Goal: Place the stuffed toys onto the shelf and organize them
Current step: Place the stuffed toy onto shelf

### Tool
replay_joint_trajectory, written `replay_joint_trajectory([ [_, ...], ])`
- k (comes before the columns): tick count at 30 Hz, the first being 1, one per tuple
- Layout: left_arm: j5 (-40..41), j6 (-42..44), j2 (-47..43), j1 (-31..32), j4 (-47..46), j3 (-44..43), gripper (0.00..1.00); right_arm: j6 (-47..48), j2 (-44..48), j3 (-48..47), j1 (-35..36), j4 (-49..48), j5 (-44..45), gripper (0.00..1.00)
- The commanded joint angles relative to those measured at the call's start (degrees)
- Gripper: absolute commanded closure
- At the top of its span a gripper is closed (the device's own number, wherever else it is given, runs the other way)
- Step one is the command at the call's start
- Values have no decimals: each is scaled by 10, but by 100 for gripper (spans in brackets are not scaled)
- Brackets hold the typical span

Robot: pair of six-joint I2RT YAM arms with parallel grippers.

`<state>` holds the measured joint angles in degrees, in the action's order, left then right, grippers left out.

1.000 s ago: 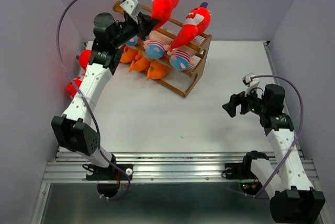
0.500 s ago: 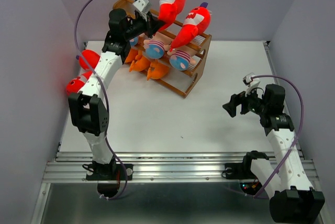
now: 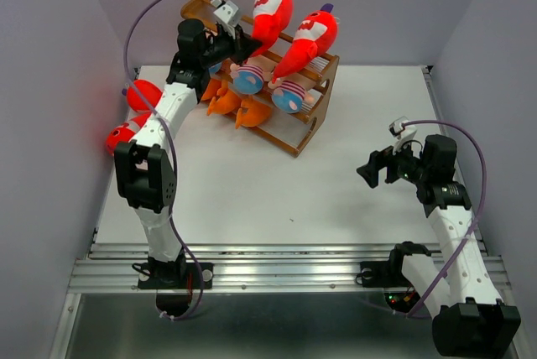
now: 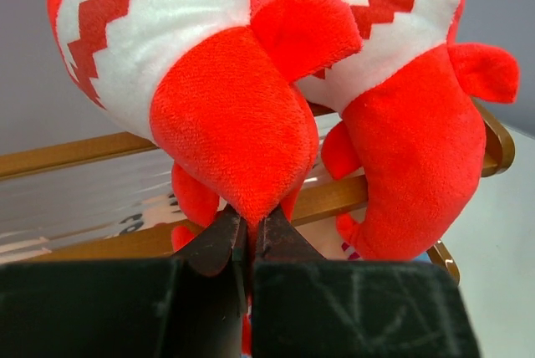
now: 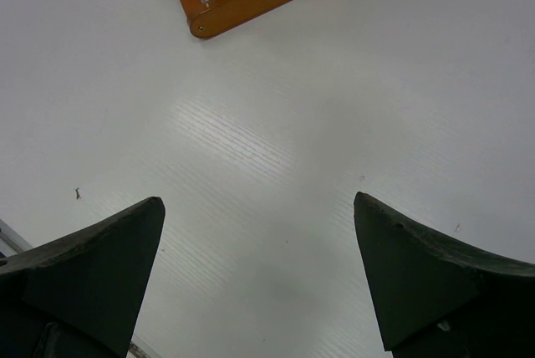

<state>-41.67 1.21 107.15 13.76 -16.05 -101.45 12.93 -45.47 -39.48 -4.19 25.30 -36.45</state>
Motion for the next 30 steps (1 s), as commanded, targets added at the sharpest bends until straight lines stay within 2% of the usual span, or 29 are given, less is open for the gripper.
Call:
replay_joint_trajectory([
  [1, -16, 6, -9, -2, -42, 9, 100, 9, -1, -3, -5, -21, -6, 0],
  [21, -42, 19, -12, -1, -35, 36, 100, 9, -9, -5, -5, -21, -6, 0],
  [24, -37, 20, -13, -1, -35, 41, 91, 9, -9, -5, -5, -20, -6, 0],
  [25, -33, 20, -15, -1, -36, 44, 83, 9, -10, -6, -5, -21, -6, 0],
  [26, -32, 19, -16, -1, -38, 46, 83, 9, -10, -6, -5, -21, -6, 0],
  [29, -14, 18, -25, -1, -44, 54, 72, 9, -10, -5, -5, -21, -7, 0],
  [30, -10, 18, -27, -1, -47, 61, 65, 9, -11, -5, -5, -21, -7, 0],
])
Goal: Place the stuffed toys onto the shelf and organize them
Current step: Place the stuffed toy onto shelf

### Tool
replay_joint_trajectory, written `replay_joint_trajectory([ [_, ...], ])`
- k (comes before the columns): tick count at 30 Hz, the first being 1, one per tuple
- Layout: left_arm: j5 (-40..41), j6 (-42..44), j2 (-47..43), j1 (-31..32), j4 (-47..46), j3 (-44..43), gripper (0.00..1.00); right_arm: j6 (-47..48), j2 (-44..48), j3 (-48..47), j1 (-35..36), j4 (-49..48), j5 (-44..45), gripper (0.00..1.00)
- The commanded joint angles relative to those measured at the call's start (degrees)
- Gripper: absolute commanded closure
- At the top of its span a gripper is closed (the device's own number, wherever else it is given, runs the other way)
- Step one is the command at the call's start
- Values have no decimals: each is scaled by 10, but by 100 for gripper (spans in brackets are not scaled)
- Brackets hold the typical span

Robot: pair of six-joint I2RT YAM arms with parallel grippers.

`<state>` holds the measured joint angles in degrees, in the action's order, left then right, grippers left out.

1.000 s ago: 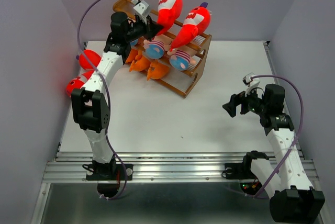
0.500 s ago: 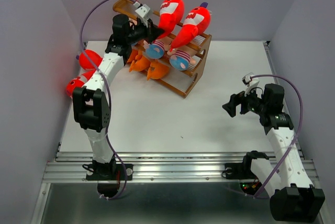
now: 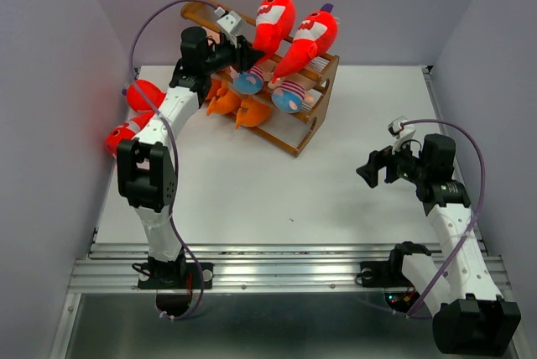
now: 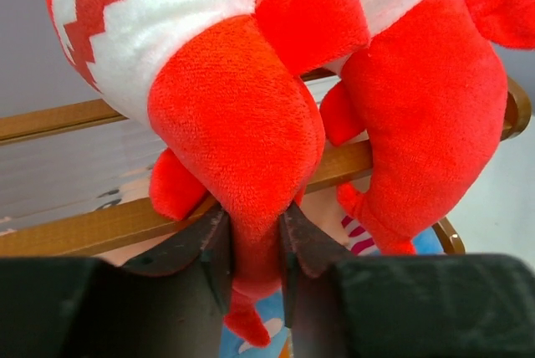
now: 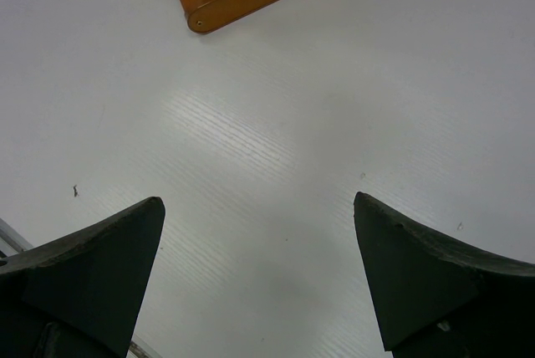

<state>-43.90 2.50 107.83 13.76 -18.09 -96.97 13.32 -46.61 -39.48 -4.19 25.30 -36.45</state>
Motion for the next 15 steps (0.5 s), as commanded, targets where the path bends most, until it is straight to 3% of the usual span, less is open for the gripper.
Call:
replay_joint_trajectory([
  [1, 15, 4, -39, -1, -31, 20, 60, 5, 1, -5, -5, -21, -7, 0],
  [2, 20, 5, -39, -1, -32, 24, 55, 5, -1, -5, -5, -21, -7, 0],
  [15, 15, -5, -46, -1, -32, 23, 37, 5, -3, -6, -5, -20, -8, 0],
])
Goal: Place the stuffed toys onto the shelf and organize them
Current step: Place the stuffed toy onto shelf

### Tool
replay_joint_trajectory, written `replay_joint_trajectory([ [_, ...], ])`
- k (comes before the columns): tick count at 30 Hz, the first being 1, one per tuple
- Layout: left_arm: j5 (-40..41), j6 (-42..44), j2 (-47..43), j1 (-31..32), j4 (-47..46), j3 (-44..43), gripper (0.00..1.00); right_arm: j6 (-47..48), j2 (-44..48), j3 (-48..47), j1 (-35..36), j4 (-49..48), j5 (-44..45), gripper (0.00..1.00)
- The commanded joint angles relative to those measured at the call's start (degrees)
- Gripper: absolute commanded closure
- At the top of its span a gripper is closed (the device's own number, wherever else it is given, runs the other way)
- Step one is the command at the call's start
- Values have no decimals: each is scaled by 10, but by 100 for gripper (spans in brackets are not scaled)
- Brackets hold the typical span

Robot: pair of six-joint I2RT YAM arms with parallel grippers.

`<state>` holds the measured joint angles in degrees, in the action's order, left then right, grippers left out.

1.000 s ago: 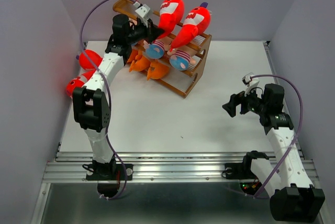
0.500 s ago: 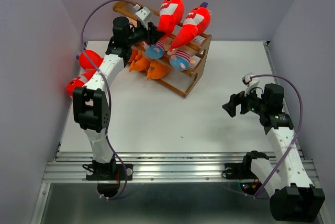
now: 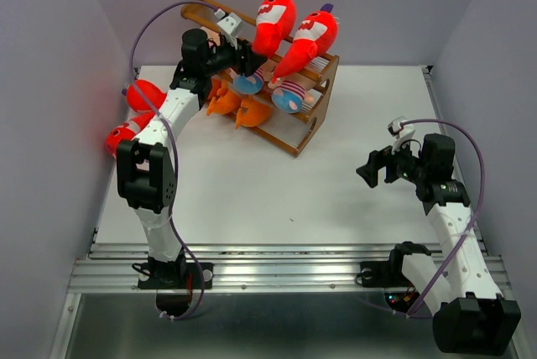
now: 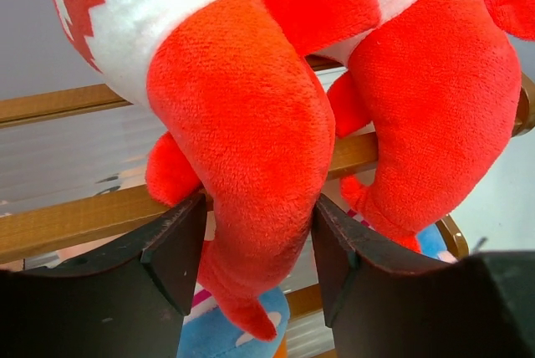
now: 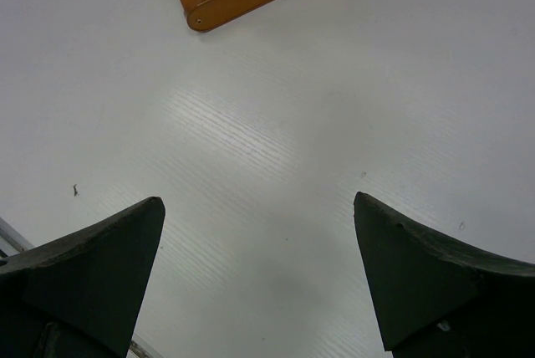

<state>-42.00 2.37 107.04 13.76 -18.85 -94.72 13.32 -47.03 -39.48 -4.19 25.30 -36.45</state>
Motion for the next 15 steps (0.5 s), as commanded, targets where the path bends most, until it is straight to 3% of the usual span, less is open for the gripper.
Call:
replay_joint_trajectory([
  [1, -4, -5, -39, -1, -26, 1, 36, 5, 0, -6, -5, -20, -8, 0],
  [13, -13, -11, -57, -1, -38, 9, 21, 5, -1, -7, -5, -21, -8, 0],
  [15, -15, -11, -61, -1, -42, 15, 13, 5, -1, -7, -5, -20, -8, 0],
])
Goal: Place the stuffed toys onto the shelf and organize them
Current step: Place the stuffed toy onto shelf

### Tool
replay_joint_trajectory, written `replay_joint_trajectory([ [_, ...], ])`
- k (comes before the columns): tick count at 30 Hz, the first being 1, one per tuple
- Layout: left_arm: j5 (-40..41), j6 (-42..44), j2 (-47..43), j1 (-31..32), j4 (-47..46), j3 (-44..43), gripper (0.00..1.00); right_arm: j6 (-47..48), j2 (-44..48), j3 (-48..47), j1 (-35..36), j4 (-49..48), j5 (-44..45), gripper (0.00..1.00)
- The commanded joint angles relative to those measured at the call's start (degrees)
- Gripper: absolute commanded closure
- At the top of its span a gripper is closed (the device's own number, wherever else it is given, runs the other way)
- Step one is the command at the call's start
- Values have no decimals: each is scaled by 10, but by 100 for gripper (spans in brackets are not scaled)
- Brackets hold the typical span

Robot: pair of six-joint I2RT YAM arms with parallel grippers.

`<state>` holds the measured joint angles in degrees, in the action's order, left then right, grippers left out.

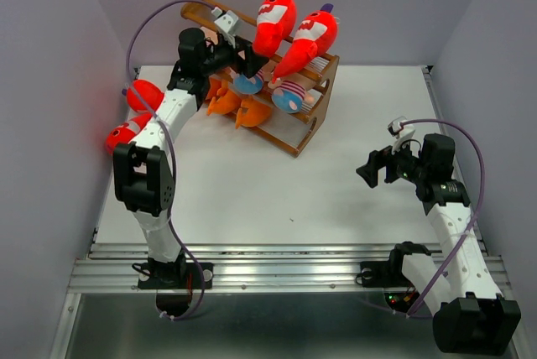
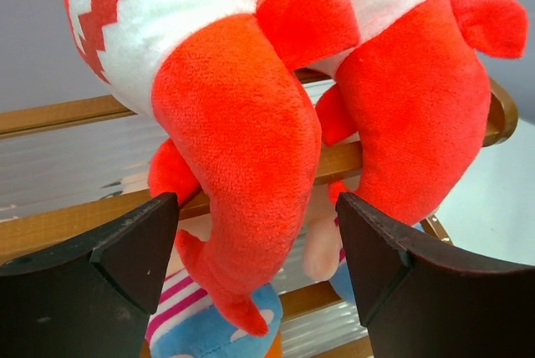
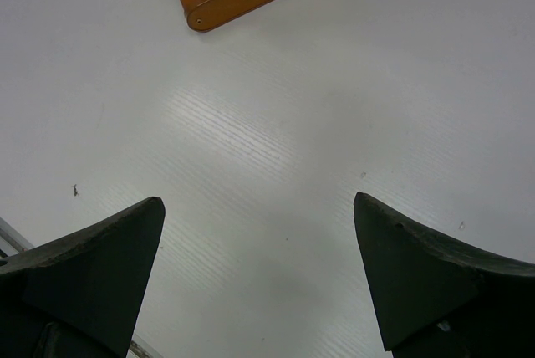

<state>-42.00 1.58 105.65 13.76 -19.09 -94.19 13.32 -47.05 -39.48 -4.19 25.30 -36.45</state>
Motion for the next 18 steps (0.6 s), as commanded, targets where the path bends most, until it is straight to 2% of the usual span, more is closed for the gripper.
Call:
replay_joint_trajectory([
  [1, -17, -4, -48, -1, -42, 10, 12, 5, -1, -8, -5, -20, -8, 0],
  [10, -26, -1, -81, -1, -46, 36, 7, 6, -2, -7, -5, -21, -7, 0],
  [13, -24, 3, -110, -1, -48, 59, 7, 7, -2, -7, -5, -21, -7, 0],
  [17, 11, 18, -190, -2, -58, 111, 6, 7, -1, -7, -5, -19, -7, 0],
  [18, 40, 23, -209, -3, -60, 139, 1, 8, 0, -7, -5, -19, -7, 0],
])
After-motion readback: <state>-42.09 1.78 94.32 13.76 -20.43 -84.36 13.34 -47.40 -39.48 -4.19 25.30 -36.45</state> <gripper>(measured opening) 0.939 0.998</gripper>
